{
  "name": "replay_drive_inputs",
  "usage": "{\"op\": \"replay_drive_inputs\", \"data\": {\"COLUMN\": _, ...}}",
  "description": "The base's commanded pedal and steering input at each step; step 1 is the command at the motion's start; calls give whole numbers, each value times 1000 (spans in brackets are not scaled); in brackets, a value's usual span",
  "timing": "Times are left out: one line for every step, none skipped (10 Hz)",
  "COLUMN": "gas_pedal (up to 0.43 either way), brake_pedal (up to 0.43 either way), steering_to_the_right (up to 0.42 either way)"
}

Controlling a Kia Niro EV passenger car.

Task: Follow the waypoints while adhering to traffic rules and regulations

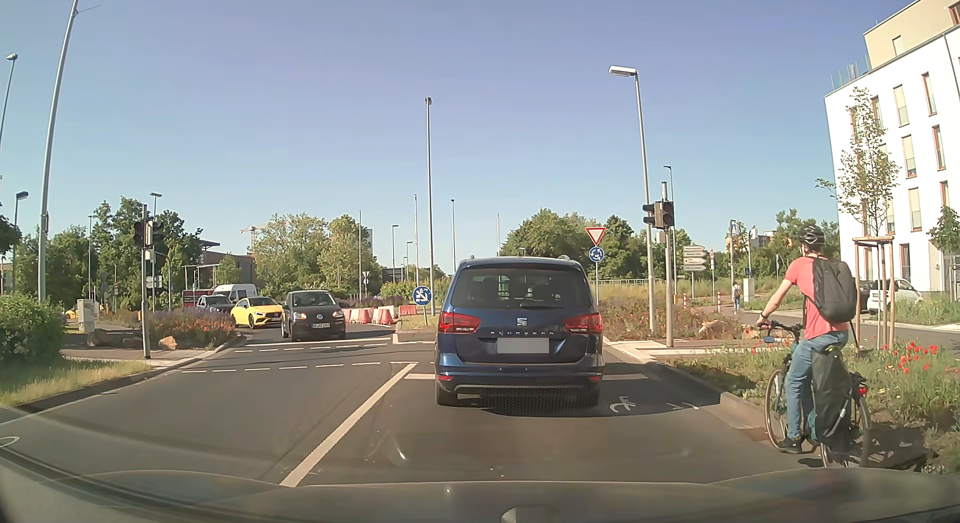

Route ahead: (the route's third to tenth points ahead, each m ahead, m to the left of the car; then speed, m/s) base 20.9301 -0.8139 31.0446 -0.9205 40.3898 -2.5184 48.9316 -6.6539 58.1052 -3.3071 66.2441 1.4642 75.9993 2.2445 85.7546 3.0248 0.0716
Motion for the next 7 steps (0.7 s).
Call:
{"op": "replay_drive_inputs", "data": {"gas_pedal": 0, "brake_pedal": 0, "steering_to_the_right": 12}}
{"op": "replay_drive_inputs", "data": {"gas_pedal": 39, "brake_pedal": 0, "steering_to_the_right": 12}}
{"op": "replay_drive_inputs", "data": {"gas_pedal": 110, "brake_pedal": 0, "steering_to_the_right": 13}}
{"op": "replay_drive_inputs", "data": {"gas_pedal": 157, "brake_pedal": 0, "steering_to_the_right": 15}}
{"op": "replay_drive_inputs", "data": {"gas_pedal": 169, "brake_pedal": 0, "steering_to_the_right": 16}}
{"op": "replay_drive_inputs", "data": {"gas_pedal": 177, "brake_pedal": 0, "steering_to_the_right": 17}}
{"op": "replay_drive_inputs", "data": {"gas_pedal": 197, "brake_pedal": 0, "steering_to_the_right": 18}}
